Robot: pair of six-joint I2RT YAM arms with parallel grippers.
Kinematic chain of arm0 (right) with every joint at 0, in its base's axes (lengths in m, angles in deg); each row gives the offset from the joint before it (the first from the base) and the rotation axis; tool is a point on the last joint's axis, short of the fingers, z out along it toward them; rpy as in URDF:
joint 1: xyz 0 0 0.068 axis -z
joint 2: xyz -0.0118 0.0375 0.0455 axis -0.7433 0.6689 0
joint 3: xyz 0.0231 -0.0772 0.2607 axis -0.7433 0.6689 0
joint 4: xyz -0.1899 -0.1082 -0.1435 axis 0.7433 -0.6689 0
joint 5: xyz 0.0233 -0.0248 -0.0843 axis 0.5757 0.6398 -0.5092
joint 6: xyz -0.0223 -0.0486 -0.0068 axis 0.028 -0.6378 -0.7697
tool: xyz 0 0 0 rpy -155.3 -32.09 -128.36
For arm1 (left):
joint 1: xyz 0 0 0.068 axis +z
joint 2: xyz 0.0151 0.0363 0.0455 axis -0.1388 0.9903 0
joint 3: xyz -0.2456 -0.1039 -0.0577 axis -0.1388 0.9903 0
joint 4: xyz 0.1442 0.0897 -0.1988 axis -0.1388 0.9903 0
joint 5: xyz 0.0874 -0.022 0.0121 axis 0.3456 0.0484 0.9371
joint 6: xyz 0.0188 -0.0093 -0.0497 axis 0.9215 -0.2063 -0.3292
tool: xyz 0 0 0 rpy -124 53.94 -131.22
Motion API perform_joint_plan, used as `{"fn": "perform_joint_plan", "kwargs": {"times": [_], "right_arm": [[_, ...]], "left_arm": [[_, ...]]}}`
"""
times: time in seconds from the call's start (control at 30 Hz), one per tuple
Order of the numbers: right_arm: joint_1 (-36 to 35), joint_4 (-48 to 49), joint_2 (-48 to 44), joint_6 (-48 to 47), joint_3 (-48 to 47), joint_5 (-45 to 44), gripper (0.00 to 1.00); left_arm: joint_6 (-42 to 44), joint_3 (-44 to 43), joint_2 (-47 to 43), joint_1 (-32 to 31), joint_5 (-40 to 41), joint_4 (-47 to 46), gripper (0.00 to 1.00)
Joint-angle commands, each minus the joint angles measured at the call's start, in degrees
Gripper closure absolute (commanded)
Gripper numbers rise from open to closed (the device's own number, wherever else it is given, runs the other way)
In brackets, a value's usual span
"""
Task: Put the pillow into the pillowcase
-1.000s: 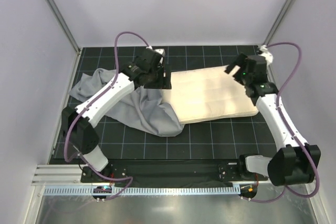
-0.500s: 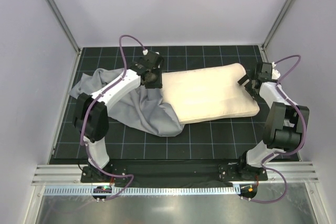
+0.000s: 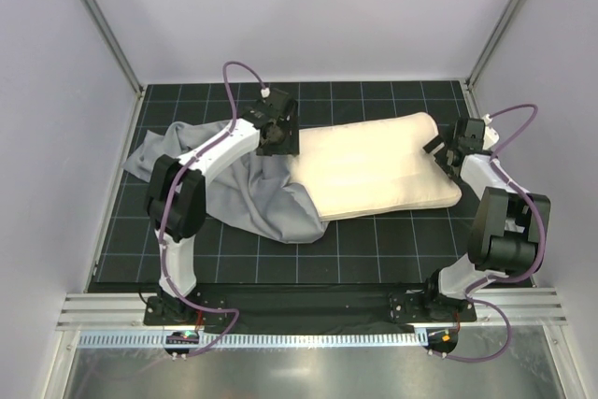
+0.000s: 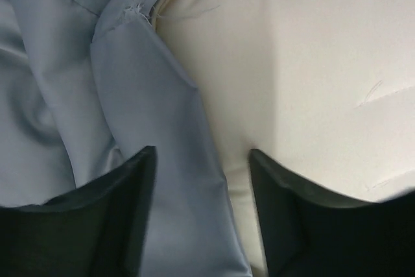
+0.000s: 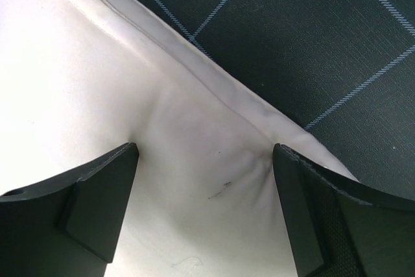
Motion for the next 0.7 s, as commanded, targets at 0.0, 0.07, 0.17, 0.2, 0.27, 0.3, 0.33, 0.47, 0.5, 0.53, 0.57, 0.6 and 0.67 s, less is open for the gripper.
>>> {"fn": "perform_joint_plan", "kwargs": {"times": [0.0,0.07,0.17,0.2,0.27,0.3,0.33,0.47,0.5,0.53,0.57,0.6,0.67], "right_arm": [[-0.2,-0.5,-1.3,0.4,1.5,1.6,0.13],[-0.2,-0.3,-1.4,0.3,1.9,1.4,0.17],[-0.2,0.4,-1.3,-0.1,2.6,1.9,0.35],[-0.2,0.6,-1.1,-0.2,2.7,2.1,0.44],[-0.2,1.2,-0.7,-0.8,2.9,4.1,0.66],[-0.2,1.2,-0.7,-1.0,2.9,4.7,0.76],[-0.2,0.8,-0.9,-1.3,2.9,4.9,0.92],[-1.0,0.7,-6.0,-2.3,5.2,4.7,0.96],[-1.3,0.5,-9.6,-2.5,6.6,4.9,0.96],[-2.0,-0.5,-11.4,-2.8,7.3,4.9,0.96],[-2.4,-1.0,-13.9,-3.0,8.1,4.9,0.96],[-2.8,-1.0,-16.1,-3.5,9.1,6.0,0.96],[-4.1,-0.6,-22.9,-3.8,12.6,9.0,0.96]], "left_arm": [[-0.4,-1.7,1.1,0.2,-0.5,-1.8,0.43],[-0.5,-2.2,1.9,0.2,-1.1,-1.8,0.58],[-1.1,-2.7,3.2,0.1,-1.6,-2.5,0.86],[-1.1,-3.3,3.5,0.1,-3.1,-2.8,0.94],[-1.1,-5.5,5.1,0.1,-4.2,-1.8,1.0],[-1.0,-8.2,5.5,-0.2,-4.2,-1.2,1.0],[-0.9,-9.1,5.6,-0.3,-4.3,-0.4,1.0],[0.6,-14.9,5.5,-1.8,-4.9,1.5,1.0],[1.3,-17.7,5.6,-2.3,-5.2,2.1,1.0],[1.7,-19.2,5.9,-3.6,-5.4,3.5,1.0],[2.2,-20.5,6.1,-4.4,-5.9,4.1,1.0],[3.5,-22.2,6.9,-5.3,-6.3,4.5,1.0],[4.1,-26.4,7.9,-8.6,-6.3,5.7,1.0]]}}
